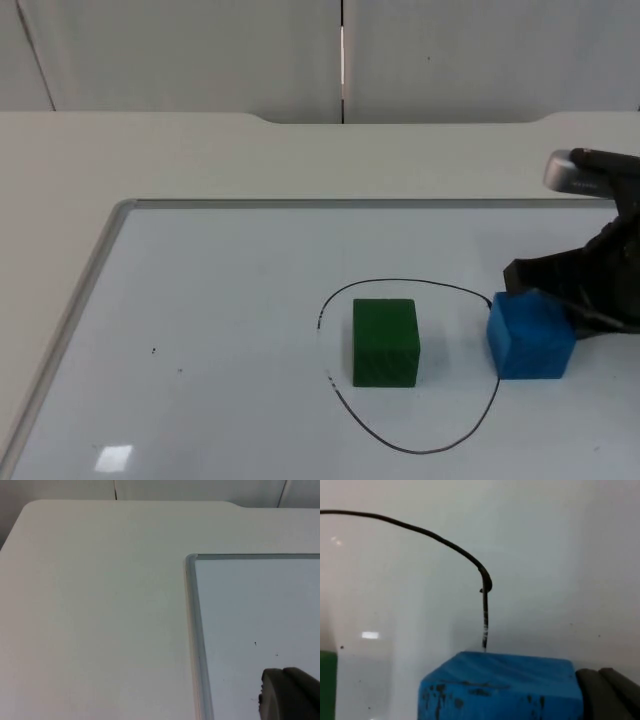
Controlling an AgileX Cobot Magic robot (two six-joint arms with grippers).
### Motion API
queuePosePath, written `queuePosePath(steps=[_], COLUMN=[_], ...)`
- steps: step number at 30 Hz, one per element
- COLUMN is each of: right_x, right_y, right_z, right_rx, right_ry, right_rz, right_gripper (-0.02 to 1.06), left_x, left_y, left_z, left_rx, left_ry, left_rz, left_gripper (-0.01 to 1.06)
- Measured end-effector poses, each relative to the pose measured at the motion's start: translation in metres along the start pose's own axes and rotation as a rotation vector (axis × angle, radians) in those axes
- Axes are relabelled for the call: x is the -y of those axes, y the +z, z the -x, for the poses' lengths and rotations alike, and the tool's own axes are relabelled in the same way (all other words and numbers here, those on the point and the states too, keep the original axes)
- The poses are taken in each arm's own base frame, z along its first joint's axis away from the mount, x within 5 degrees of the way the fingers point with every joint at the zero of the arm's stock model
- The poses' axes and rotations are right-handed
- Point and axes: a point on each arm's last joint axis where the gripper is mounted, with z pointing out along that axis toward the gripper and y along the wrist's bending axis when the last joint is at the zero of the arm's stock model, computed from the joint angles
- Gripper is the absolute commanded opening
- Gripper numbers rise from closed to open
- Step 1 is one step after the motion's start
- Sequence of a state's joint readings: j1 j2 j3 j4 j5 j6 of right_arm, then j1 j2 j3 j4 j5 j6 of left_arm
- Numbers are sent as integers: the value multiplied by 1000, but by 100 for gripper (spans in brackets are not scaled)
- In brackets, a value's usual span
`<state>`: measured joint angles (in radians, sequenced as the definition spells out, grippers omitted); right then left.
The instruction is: Push the two cubes into the marked area.
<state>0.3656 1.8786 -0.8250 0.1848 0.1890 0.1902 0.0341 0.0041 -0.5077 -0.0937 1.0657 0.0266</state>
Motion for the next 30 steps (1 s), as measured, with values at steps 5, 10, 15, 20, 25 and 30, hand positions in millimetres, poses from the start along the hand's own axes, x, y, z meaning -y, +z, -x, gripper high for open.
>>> queuePosePath(steps=[5, 10, 15, 20, 25, 30], right_x=[-3, -15, -21, -21, -22, -32], right_y=[0, 0, 0, 0, 0, 0], right_z=[-1, -5, -7, -7, -8, -11], right_rx=[2, 8, 10, 8, 5, 9], right_ry=[20, -12, -31, -31, -14, -29], right_rz=[8, 27, 36, 36, 40, 57], right_gripper=[0, 0, 0, 0, 0, 0], left_x=[0, 0, 0, 0, 0, 0], left_y=[0, 0, 0, 0, 0, 0], left_z=[0, 0, 0, 0, 0, 0], left_rx=[0, 0, 0, 0, 0, 0], left_ry=[0, 0, 0, 0, 0, 0], left_rz=[0, 0, 0, 0, 0, 0], left_gripper=[0, 0, 0, 0, 0, 0])
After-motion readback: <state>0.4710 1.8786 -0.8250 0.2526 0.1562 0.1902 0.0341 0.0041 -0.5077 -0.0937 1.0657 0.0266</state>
